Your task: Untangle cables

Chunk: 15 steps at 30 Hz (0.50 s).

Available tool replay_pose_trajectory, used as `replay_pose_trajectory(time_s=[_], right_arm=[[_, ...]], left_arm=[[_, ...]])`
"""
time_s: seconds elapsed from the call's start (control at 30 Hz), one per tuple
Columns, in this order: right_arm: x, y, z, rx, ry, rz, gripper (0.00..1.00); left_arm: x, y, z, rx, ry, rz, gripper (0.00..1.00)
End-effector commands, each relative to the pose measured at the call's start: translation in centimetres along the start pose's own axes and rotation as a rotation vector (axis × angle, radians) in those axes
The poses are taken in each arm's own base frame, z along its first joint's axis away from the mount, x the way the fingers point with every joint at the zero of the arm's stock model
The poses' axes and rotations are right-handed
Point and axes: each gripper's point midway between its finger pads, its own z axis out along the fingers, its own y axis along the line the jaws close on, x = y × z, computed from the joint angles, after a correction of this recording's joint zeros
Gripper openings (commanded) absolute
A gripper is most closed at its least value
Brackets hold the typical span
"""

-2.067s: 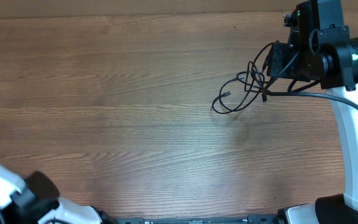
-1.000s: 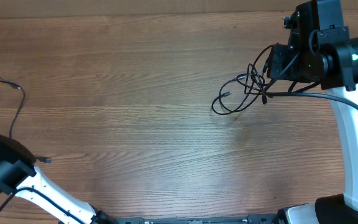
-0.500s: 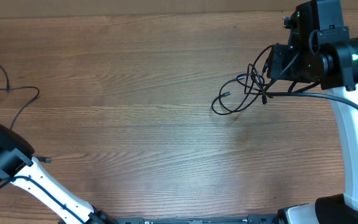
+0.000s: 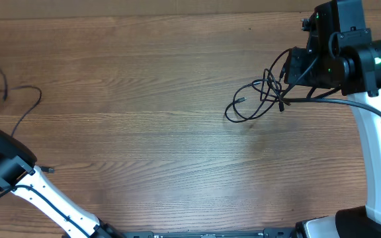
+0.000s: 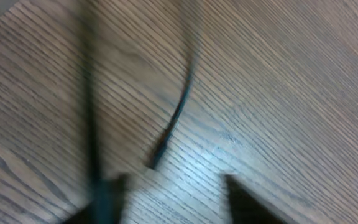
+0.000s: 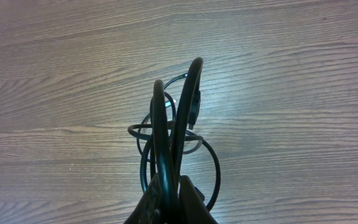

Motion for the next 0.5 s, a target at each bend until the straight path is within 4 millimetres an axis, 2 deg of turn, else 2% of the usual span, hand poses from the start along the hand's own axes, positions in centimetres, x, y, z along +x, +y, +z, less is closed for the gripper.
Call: replay_pose_trajectory(time_s=[0.0,0.1,0.27,0.37,0.47], right_arm=[[-0.2,-0.3,-0.5,0.004,-0.02,0.014,0.05],[-0.2,-0.3,-0.5,0.004,-0.02,0.014,0.06],[-0.2,-0.3,-0.5,0.004,-0.02,0.014,0.08],[-0.2,-0.3,-0.5,0.004,-0.02,0.014,0.08],[-0.2,-0.3,-0.5,0.004,-0.02,0.014,0.07]], left_arm=[[0.2,-0.2,0.4,0.012,0.006,0.008,1.0],[0.1,-0.5,0.3,0.029,0.005,-0.004,1.0],[-0.5,-3.1,-1.5,0.16,-0.01,-0.003,1.0],[-1.6,-4.3,-3.9,0.181,-0.044,-0.011,1.0],[-3.5,-5.6,-8.3,0.188,-0.122,0.008,1.0]])
